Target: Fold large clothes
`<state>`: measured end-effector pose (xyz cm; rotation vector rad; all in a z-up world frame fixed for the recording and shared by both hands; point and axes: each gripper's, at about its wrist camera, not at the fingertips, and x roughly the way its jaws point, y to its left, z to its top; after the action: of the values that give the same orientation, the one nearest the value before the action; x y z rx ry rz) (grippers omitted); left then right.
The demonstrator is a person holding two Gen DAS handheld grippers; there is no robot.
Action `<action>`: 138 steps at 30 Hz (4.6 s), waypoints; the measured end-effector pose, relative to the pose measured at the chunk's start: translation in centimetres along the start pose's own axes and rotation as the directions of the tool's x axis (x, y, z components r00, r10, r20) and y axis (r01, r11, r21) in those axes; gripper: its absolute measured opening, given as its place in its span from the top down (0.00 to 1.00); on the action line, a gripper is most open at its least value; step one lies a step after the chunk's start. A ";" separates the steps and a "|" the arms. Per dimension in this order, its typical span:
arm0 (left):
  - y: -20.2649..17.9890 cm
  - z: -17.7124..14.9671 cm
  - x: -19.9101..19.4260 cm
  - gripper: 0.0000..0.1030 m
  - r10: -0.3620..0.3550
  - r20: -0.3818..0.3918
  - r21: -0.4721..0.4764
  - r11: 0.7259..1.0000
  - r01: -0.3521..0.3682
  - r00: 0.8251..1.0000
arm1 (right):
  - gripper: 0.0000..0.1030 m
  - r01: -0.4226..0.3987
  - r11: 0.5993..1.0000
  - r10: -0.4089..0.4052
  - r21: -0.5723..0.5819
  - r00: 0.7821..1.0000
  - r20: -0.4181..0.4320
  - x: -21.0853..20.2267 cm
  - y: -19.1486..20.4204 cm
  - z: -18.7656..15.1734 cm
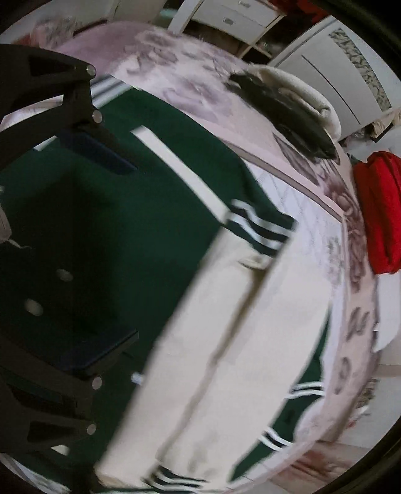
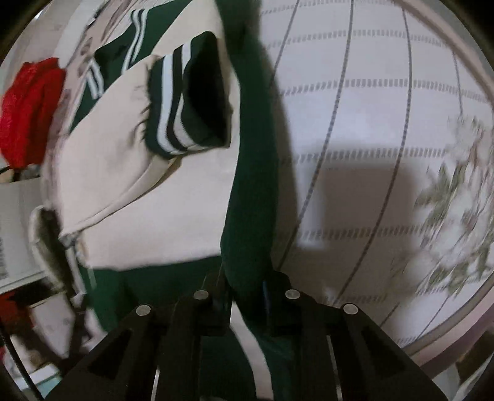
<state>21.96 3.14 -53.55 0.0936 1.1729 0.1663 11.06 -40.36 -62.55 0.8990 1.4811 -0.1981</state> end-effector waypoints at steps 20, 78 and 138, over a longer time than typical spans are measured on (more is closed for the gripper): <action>-16.3 -13.3 -11.8 0.03 0.273 -0.042 0.260 0.932 -0.254 0.961 | 0.22 0.241 0.752 -0.356 -0.613 0.932 -0.070 -6.6 -5.5 1.2; -15.3 -14.8 -23.5 0.95 -0.173 -0.230 0.071 0.979 0.193 0.958 | 0.86 -0.164 0.976 0.133 -0.141 0.970 -0.204 -23.2 -13.7 10.6; -4.4 2.9 6.6 0.00 -0.251 -0.153 -0.482 0.864 0.149 0.956 | 0.47 0.166 0.827 -0.208 -0.538 0.978 -0.019 -3.2 10.3 29.7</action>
<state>27.48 0.02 -59.18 -0.4841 1.3164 0.2745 39.85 -53.10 -60.26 0.3087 1.5836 0.1110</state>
